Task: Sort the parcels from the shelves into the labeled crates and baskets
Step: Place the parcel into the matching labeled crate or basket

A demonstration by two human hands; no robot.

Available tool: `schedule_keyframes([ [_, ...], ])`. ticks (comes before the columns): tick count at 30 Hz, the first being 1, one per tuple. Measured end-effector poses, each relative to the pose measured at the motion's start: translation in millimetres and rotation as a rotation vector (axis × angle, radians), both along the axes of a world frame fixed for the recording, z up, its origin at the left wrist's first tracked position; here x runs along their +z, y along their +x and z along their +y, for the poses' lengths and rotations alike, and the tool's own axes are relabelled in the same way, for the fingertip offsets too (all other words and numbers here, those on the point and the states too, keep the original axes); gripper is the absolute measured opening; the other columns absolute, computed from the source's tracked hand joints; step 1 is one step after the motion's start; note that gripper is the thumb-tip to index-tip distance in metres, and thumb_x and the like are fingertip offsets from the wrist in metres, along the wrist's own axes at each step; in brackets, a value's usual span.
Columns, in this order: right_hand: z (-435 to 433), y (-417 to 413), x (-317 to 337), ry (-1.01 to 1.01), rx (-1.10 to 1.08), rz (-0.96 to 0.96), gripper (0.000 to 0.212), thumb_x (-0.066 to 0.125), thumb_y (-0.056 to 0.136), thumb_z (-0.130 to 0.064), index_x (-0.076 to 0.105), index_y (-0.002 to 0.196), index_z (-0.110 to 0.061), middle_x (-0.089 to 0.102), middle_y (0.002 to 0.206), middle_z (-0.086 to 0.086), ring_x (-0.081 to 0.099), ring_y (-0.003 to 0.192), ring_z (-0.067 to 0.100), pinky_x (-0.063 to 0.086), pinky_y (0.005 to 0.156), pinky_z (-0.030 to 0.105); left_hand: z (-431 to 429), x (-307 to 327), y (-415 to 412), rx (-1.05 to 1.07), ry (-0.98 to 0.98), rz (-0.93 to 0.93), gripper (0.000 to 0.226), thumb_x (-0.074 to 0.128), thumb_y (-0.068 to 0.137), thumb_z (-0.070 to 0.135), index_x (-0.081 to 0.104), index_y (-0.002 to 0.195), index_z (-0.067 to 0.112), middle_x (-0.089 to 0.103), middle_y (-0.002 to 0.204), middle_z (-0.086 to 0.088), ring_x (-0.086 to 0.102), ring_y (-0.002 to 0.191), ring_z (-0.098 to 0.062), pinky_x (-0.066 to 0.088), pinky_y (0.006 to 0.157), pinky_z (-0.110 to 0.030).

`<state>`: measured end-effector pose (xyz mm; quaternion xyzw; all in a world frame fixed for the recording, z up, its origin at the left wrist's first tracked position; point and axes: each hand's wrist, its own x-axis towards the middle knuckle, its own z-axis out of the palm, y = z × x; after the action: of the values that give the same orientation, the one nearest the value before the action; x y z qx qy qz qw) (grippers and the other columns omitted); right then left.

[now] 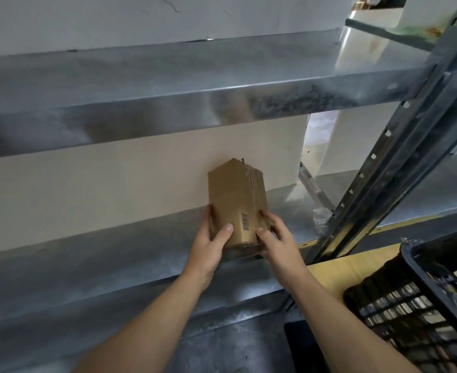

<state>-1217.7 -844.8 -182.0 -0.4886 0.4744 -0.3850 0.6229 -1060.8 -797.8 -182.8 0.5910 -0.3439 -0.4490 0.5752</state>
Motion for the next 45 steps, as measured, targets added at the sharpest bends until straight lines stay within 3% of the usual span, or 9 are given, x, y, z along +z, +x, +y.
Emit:
schedule_keyframes([
  [5,17.8,23.0,17.9,-0.083,0.093,0.207,0.09,0.064,0.07,-0.075,0.048,0.146,-0.029,0.052,0.144,-0.003,0.055,0.128,0.015,0.048,0.109,0.045,35.5,3.6,17.8,0.029,-0.078,-0.181,0.069,0.068,0.081,0.038,0.031,0.137,0.053,0.048,0.127,0.045,0.048,0.126,0.007,0.042,0.105,-0.027],
  [13,74.9,74.6,30.2,0.071,0.125,-0.27,0.043,0.059,0.1,-0.015,0.051,0.134,-0.04,0.063,0.132,0.001,0.064,0.118,0.025,0.059,0.089,0.047,103.8,25.6,74.7,0.198,-0.143,-0.143,0.04,0.057,0.097,0.027,0.046,0.131,0.045,0.058,0.134,0.003,0.057,0.119,-0.003,0.047,0.1,-0.029],
  [17,116.6,104.4,35.7,0.151,0.229,-0.338,0.046,0.055,0.102,-0.014,0.051,0.139,-0.041,0.061,0.134,0.004,0.061,0.119,0.032,0.059,0.088,0.052,159.5,23.6,99.0,0.243,-0.048,-0.267,0.043,0.061,0.089,0.049,0.041,0.126,0.06,0.041,0.142,0.01,0.049,0.126,-0.005,0.046,0.105,-0.035],
  [20,151.7,132.4,38.1,0.193,0.369,-0.341,0.047,0.051,0.104,-0.016,0.048,0.14,-0.045,0.061,0.134,0.006,0.062,0.117,0.036,0.058,0.086,0.058,212.5,26.9,111.4,0.26,-0.085,-0.082,0.042,0.058,0.096,0.025,0.044,0.129,0.048,0.049,0.139,0.009,0.059,0.113,-0.001,0.052,0.092,-0.026],
  [23,190.5,166.1,38.7,0.145,0.45,-0.281,0.045,0.049,0.105,-0.016,0.049,0.137,-0.046,0.06,0.131,0.006,0.064,0.107,0.028,0.06,0.069,0.042,267.8,32.7,133.6,0.363,-0.126,-0.085,0.045,0.062,0.094,0.012,0.048,0.126,0.04,0.056,0.128,0.008,0.063,0.103,0.003,0.054,0.09,-0.029],
  [31,284.1,261.8,33.1,-0.075,0.667,-0.085,0.032,0.067,0.095,-0.029,0.069,0.124,-0.043,0.058,0.14,0.008,0.063,0.124,0.023,0.058,0.094,0.046,406.9,33.8,193.9,0.674,-0.031,-0.349,0.059,0.073,0.084,0.027,0.045,0.132,0.046,0.054,0.135,0.014,0.059,0.119,-0.008,0.055,0.086,-0.023],
  [35,327.0,295.6,46.9,-0.033,0.875,-0.146,0.057,0.076,0.086,-0.027,0.056,0.14,-0.032,0.072,0.125,-0.004,0.072,0.106,0.016,0.06,0.074,0.031,454.3,35.1,214.8,0.807,-0.008,-0.447,0.061,0.074,0.083,0.024,0.044,0.13,0.05,0.049,0.136,0.018,0.056,0.119,-0.003,0.053,0.088,-0.021],
  [41,370.0,351.2,60.9,-0.079,1.097,-0.149,0.072,0.069,0.094,-0.01,0.038,0.145,-0.05,0.07,0.118,-0.026,0.07,0.112,0.019,0.06,0.086,0.035,501.8,41.6,245.7,0.926,0.029,-0.569,0.065,0.071,0.088,0.02,0.037,0.129,0.056,0.044,0.134,0.023,0.057,0.11,-0.002,0.054,0.077,-0.016],
  [45,389.6,402.9,61.4,-0.073,1.209,-0.174,0.074,0.066,0.096,-0.012,0.033,0.15,-0.051,0.067,0.13,-0.019,0.066,0.119,0.016,0.059,0.088,0.033,522.2,45.5,281.6,0.992,0.085,-0.704,0.065,0.069,0.09,0.024,0.037,0.143,0.042,0.04,0.142,0.014,0.045,0.129,-0.005,0.05,0.093,-0.017],
])
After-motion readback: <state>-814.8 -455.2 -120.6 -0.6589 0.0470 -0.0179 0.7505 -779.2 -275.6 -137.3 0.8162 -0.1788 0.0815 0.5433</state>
